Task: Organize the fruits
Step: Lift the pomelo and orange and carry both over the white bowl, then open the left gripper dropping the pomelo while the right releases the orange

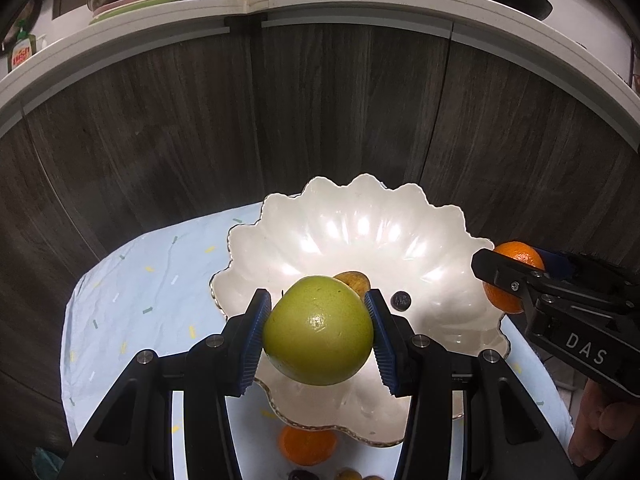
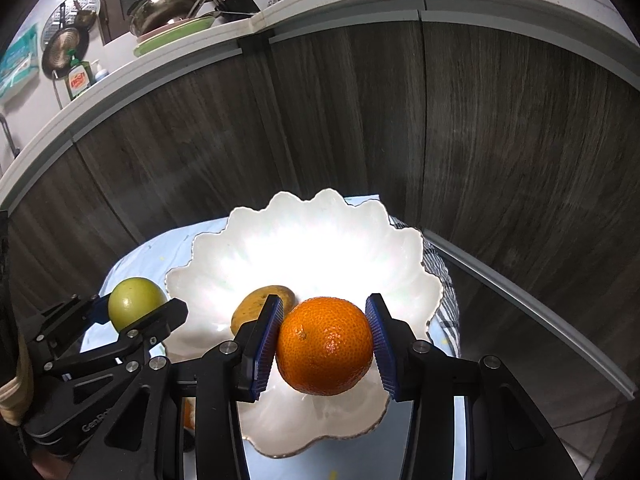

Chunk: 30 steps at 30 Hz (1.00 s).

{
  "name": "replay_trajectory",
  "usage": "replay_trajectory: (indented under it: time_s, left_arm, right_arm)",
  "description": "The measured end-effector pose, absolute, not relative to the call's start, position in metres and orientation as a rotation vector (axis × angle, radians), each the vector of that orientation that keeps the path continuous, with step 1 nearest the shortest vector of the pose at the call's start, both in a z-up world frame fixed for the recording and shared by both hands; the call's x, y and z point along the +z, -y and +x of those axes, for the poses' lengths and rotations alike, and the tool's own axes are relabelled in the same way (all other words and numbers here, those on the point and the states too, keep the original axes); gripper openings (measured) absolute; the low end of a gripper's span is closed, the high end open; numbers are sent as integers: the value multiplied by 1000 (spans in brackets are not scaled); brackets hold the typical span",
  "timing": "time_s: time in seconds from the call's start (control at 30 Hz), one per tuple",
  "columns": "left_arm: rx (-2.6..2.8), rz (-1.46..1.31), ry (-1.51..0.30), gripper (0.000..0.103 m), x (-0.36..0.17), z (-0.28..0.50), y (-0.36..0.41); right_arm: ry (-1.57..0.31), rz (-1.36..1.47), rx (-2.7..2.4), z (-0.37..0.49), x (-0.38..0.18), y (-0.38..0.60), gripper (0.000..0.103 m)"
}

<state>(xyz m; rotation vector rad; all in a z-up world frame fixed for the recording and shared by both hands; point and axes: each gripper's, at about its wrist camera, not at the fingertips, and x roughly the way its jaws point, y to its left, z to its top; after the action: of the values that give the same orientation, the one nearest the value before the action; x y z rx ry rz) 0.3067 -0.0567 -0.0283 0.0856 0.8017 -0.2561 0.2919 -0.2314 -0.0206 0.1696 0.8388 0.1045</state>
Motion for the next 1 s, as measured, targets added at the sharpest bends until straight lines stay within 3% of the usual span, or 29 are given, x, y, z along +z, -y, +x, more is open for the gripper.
replay_trajectory:
  time_s: [0.4,0.43,0.47,0.53,0.6,0.83,1.0]
  left_arm:
    - [-238,84,-848,48,-38,312,54]
    - [-232,83,-853,53,-39,312,53]
    - [-222,81,-845,66,-38,311,51]
    - [-204,78,-815,77,-33,309,49]
    - [-201,83,-800,79,-28,308,48]
    - [-163,83,-772,93,-13,307,40]
    - [-148,78,-764,95,-6,303,36]
  right_arm:
    - [-856,162,84,297,-29,231,46]
    - [-861,158,81,298,-30,231,46]
    - [-861,159,82,298,-30,231,48]
    - [-847,155,75,296,-28,230,59]
    - [-823,157,70,294,-23,231,74]
    - [-797,147,51,291,-12,230,85]
    - [-777,147,40,285,-2,230,91]
